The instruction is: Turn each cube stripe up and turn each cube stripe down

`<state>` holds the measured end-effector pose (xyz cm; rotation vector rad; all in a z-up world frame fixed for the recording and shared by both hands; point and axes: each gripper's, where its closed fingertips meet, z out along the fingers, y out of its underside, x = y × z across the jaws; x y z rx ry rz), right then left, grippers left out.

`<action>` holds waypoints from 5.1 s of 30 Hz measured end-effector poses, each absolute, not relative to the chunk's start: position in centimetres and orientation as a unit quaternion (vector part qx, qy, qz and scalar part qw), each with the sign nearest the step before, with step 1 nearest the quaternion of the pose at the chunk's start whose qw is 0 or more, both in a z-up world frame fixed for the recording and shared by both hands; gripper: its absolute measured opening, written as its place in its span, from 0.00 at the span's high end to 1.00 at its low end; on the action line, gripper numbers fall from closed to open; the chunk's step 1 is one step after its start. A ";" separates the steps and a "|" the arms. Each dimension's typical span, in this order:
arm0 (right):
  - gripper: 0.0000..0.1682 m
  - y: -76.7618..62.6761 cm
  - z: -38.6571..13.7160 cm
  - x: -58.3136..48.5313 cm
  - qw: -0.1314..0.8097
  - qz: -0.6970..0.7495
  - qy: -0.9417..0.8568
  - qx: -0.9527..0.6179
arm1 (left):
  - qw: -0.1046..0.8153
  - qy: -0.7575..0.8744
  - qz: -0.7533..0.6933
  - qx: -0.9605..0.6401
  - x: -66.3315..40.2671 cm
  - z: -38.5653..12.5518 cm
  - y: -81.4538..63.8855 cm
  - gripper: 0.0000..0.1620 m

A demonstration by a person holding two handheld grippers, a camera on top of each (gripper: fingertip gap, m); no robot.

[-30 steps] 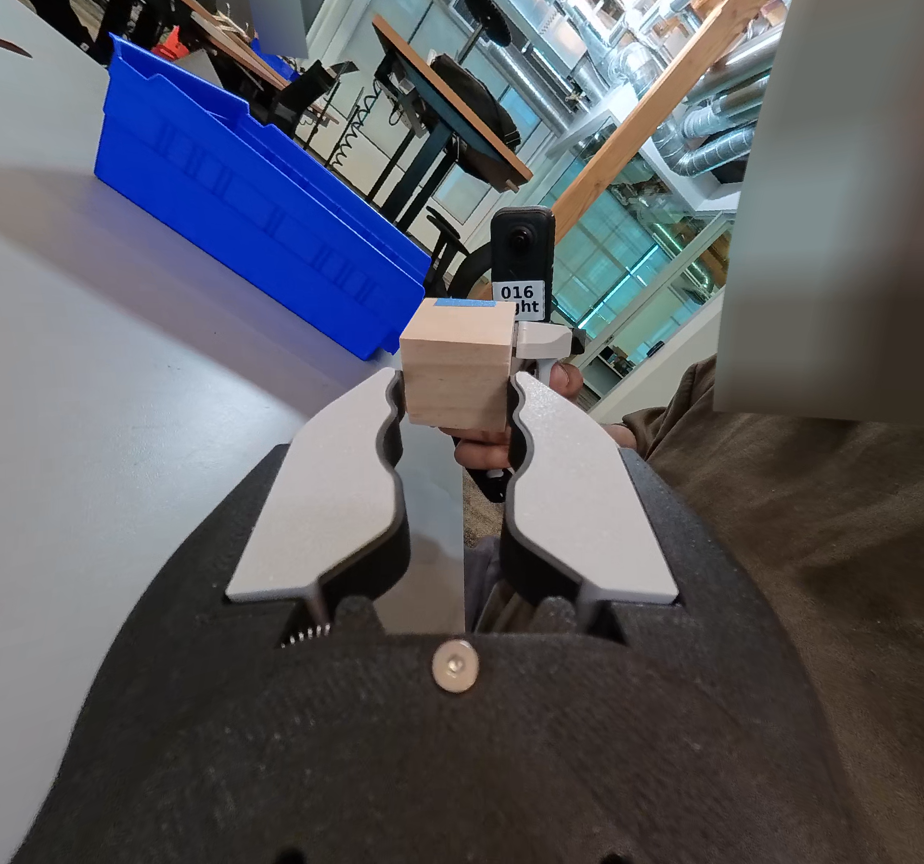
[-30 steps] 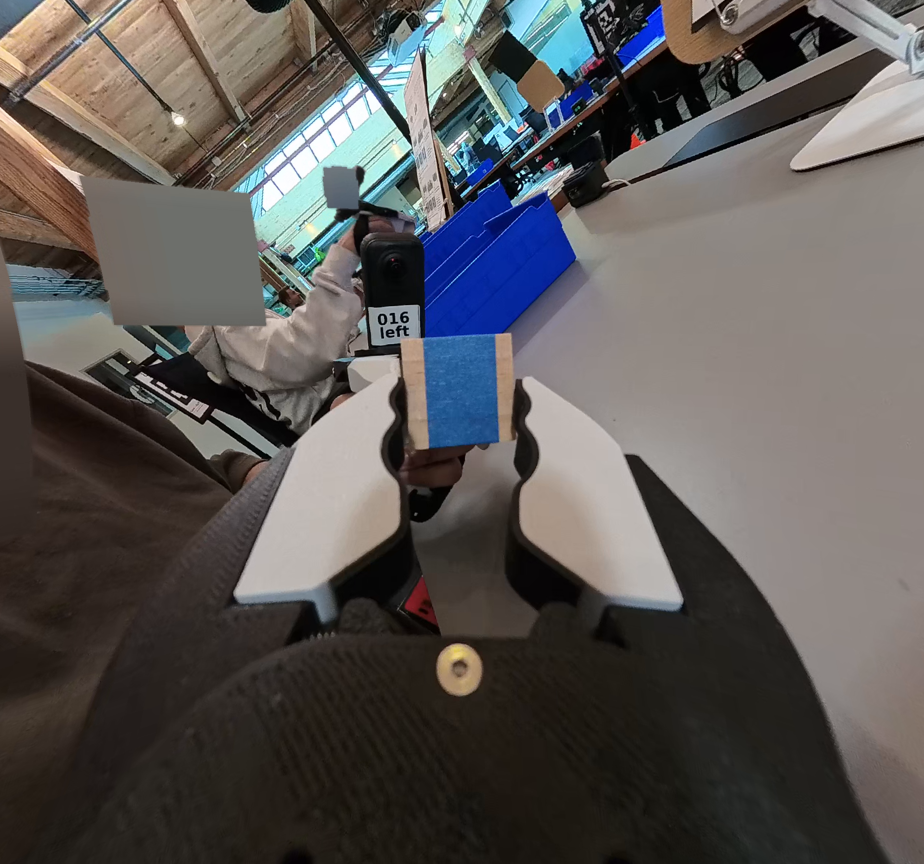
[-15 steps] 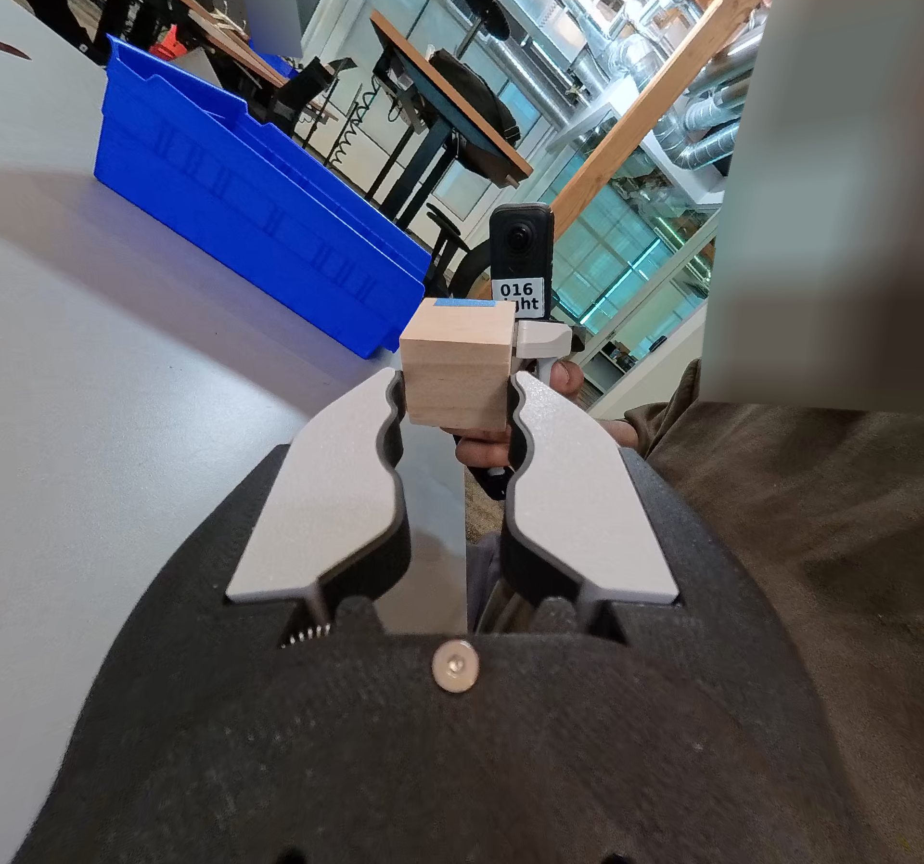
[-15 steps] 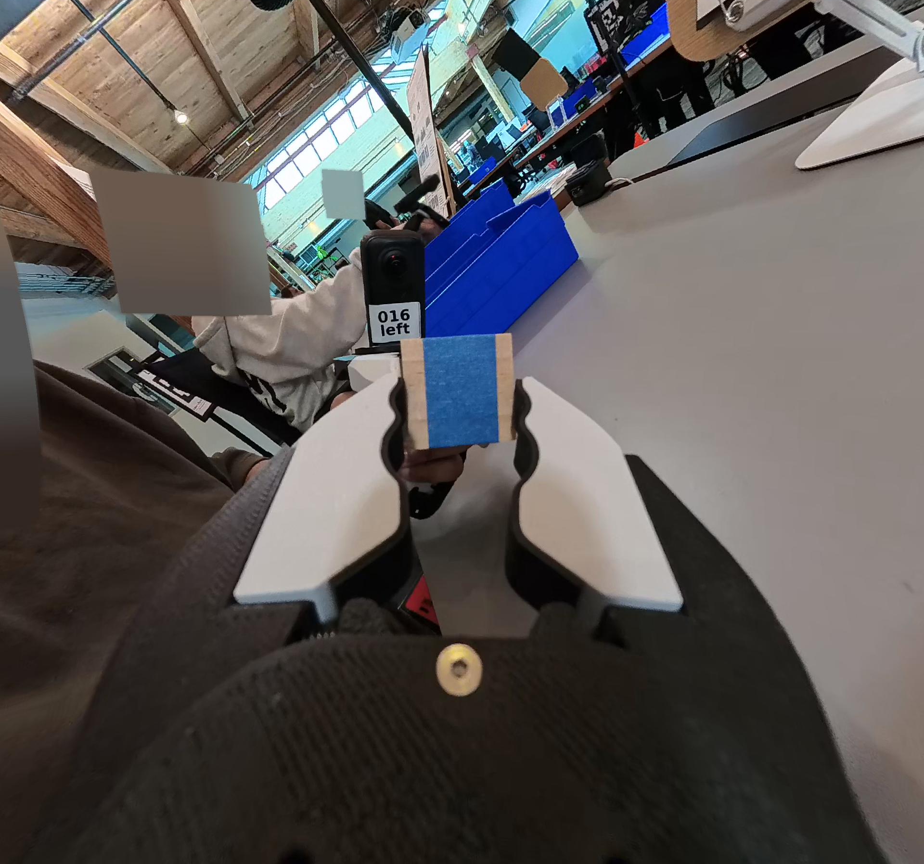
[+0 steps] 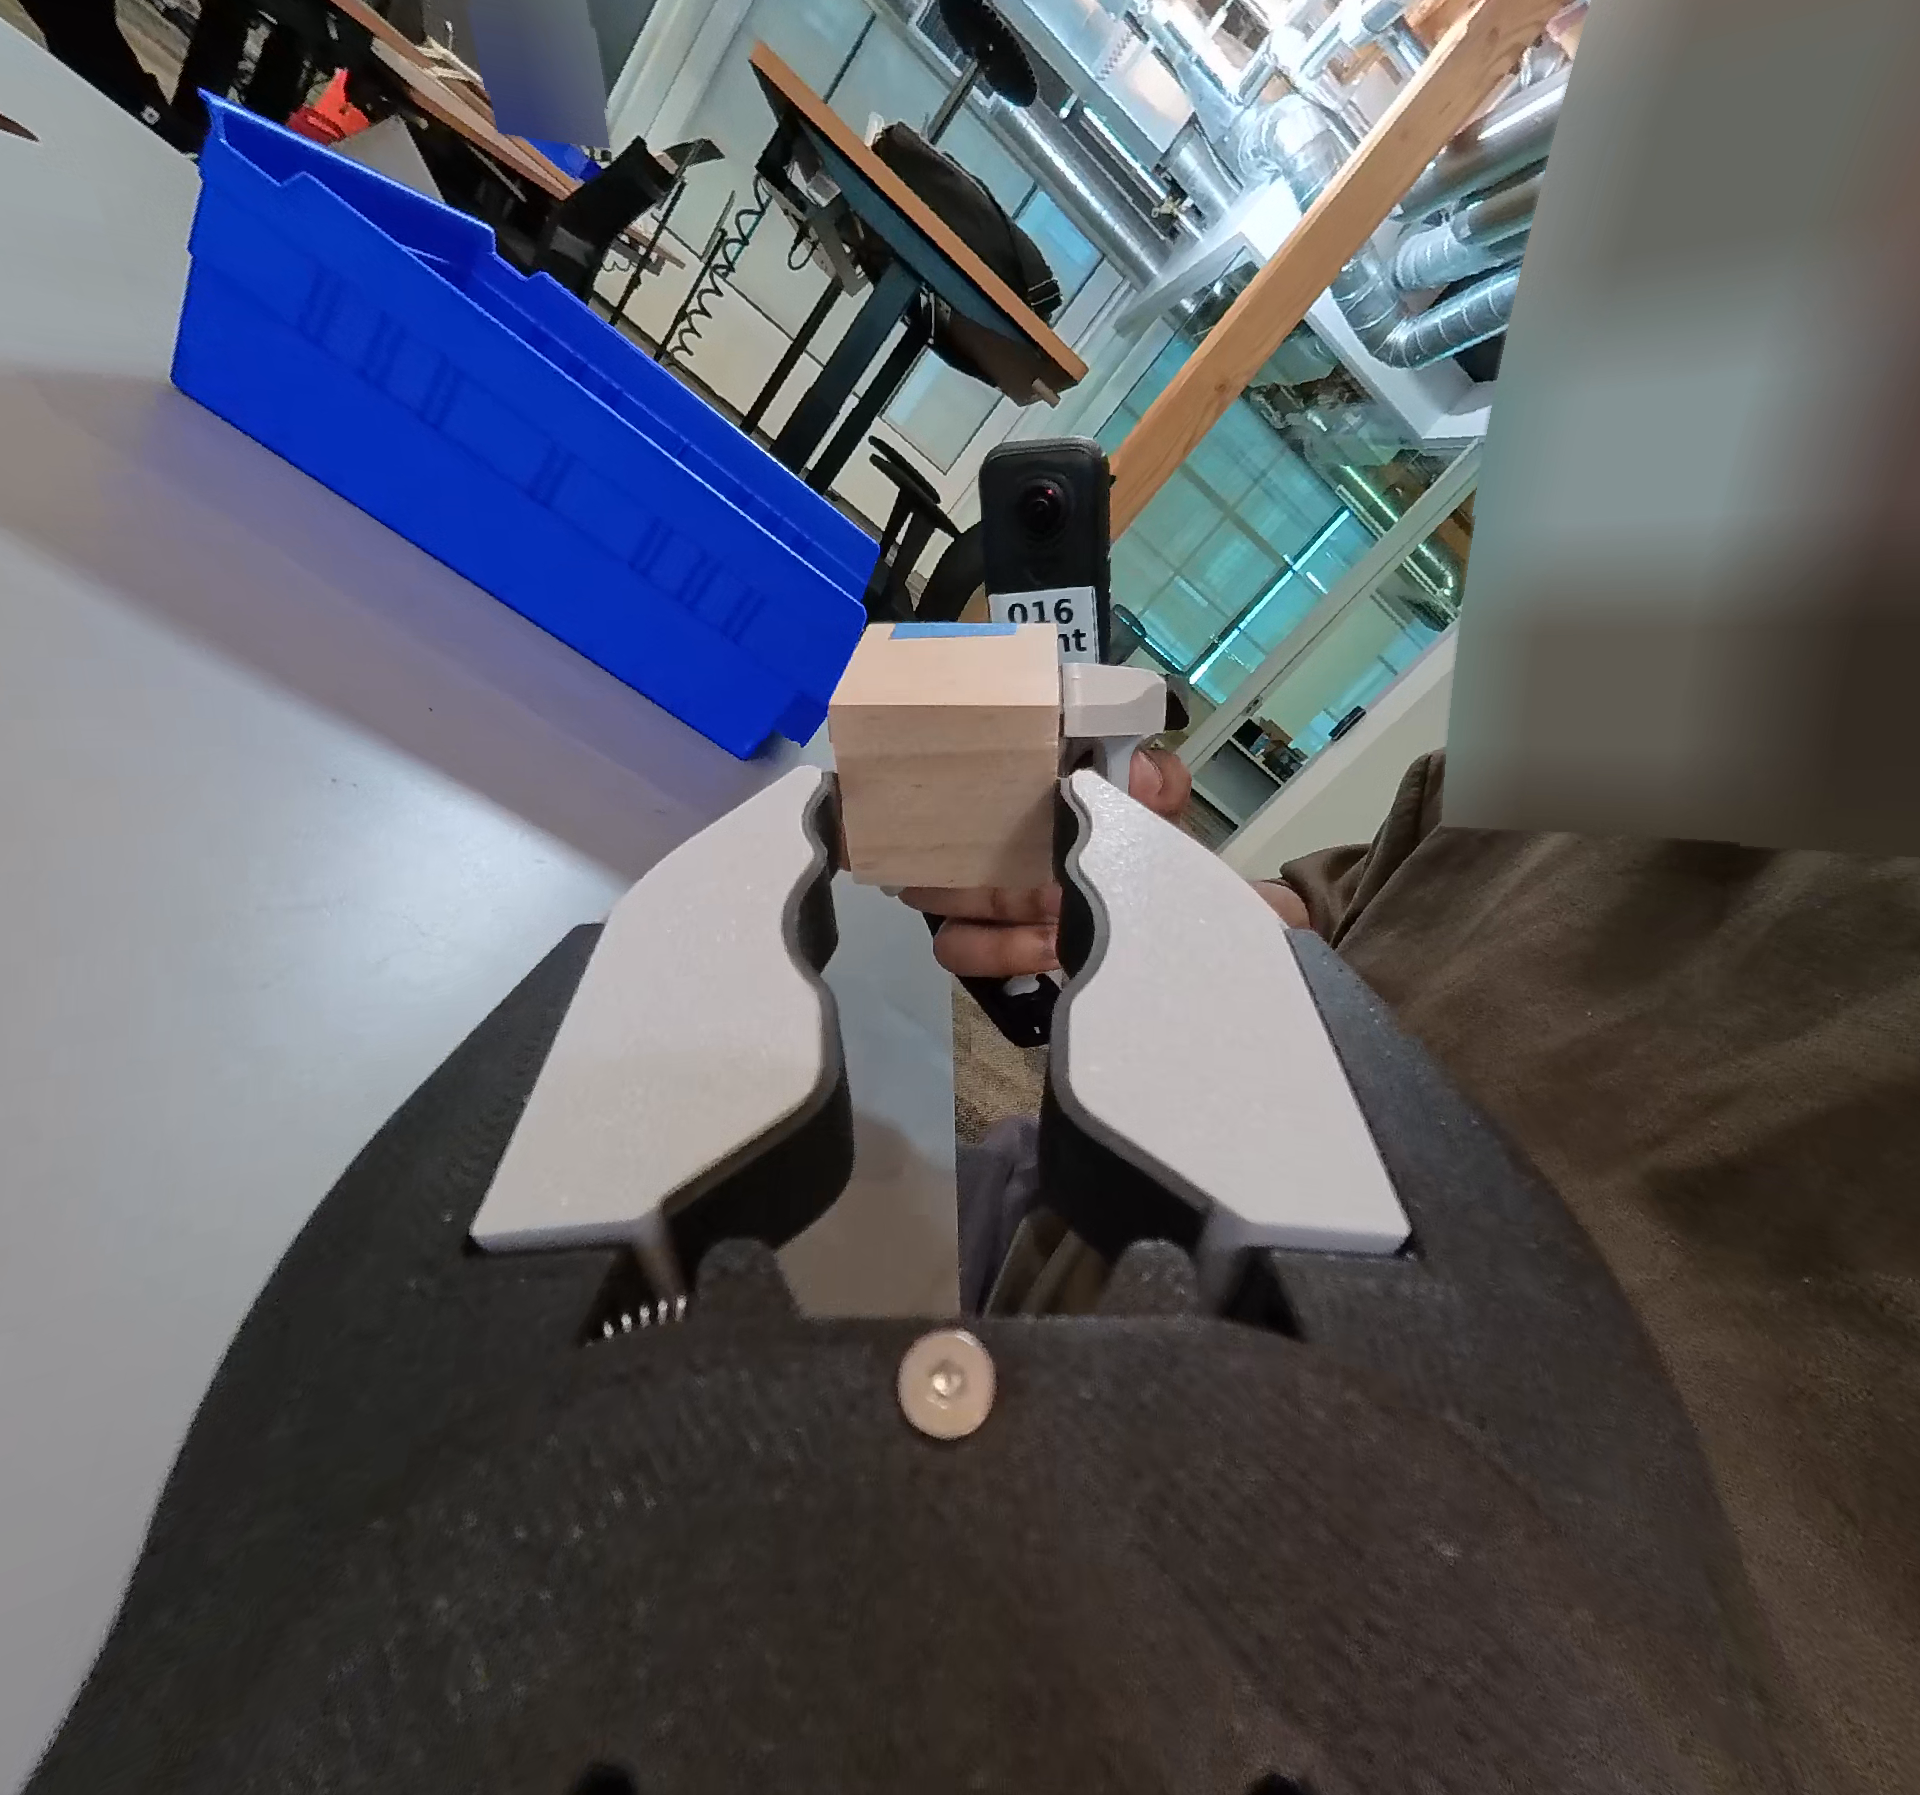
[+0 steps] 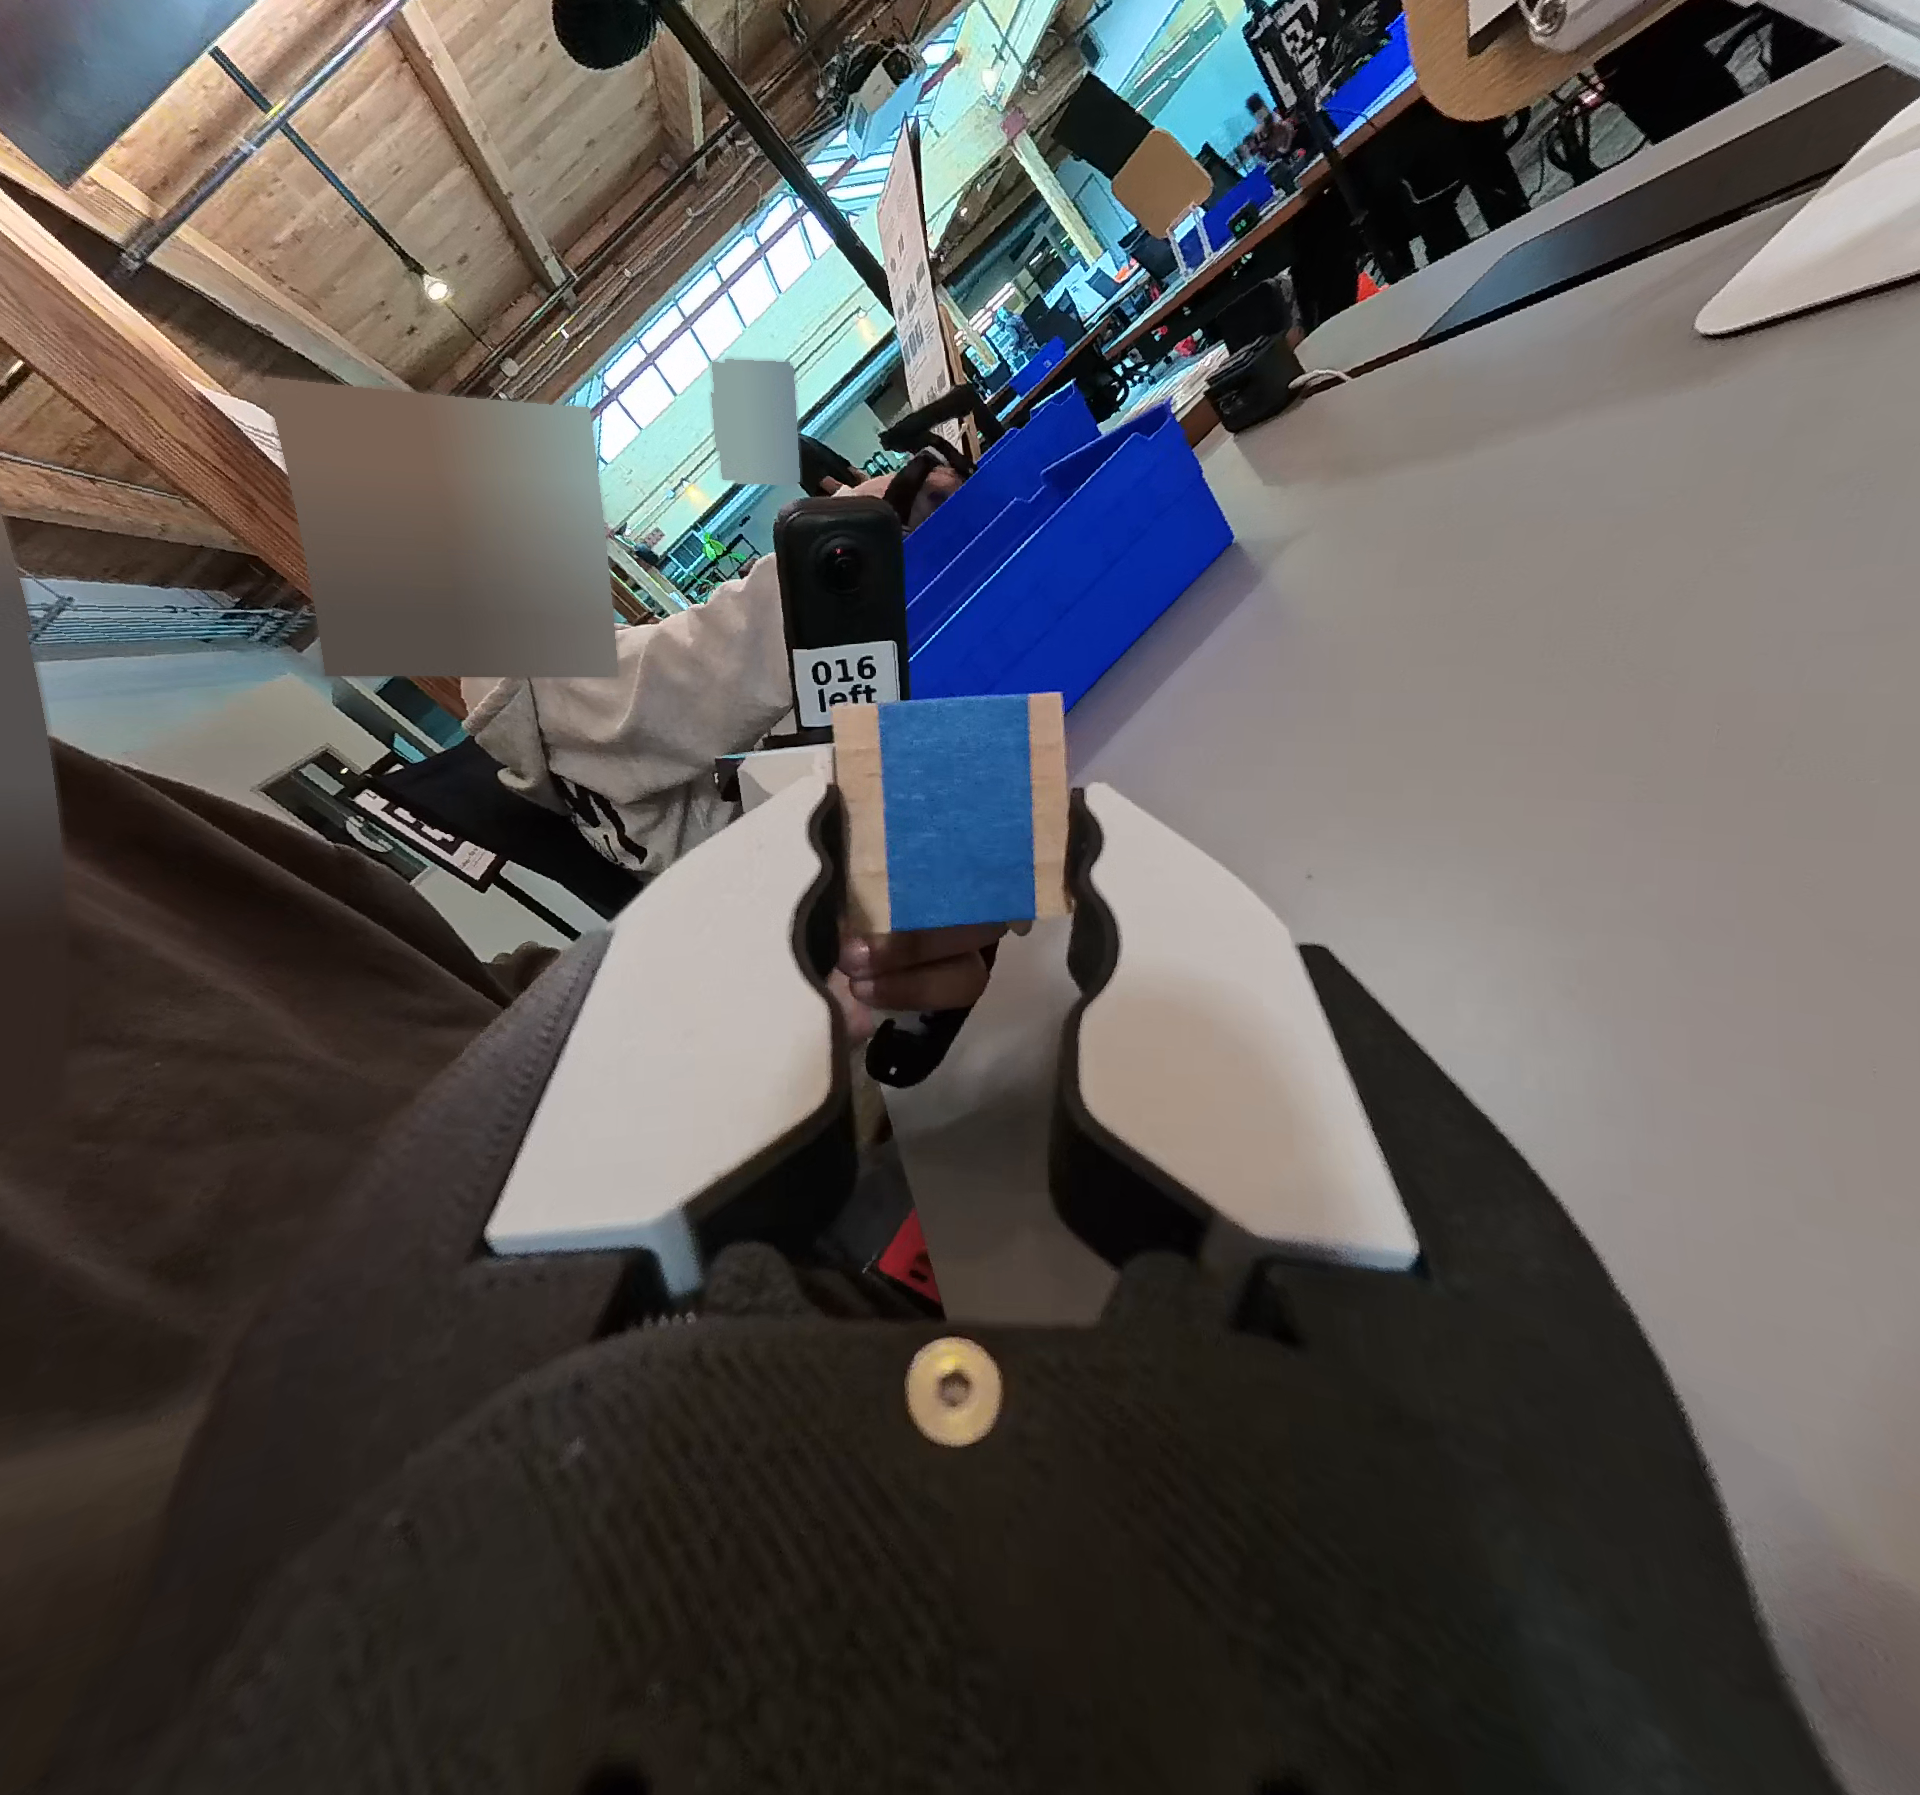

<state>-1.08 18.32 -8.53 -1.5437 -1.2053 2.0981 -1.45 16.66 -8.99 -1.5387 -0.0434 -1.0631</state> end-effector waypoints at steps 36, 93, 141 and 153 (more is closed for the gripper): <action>0.75 34.6 0.6 0.9 0.402 0.569 -0.386 -0.604 | 0.600 -0.048 -0.454 -0.657 -2.9 -9.0 16.8 0.81; 0.74 23.2 -10.4 -2.5 0.298 0.587 -0.415 -0.628 | 0.411 -0.438 0.187 -0.778 -39.7 -11.3 -7.6 0.60; 0.57 17.7 -9.2 -3.3 0.306 0.609 -0.487 -0.546 | 0.655 -0.208 -0.595 -0.416 -15.2 2.3 11.8 0.75; 0.70 15.4 -8.2 -3.7 0.171 0.712 -0.367 -0.573 | 0.605 -0.214 -0.633 -0.432 -7.0 -4.9 16.8 1.00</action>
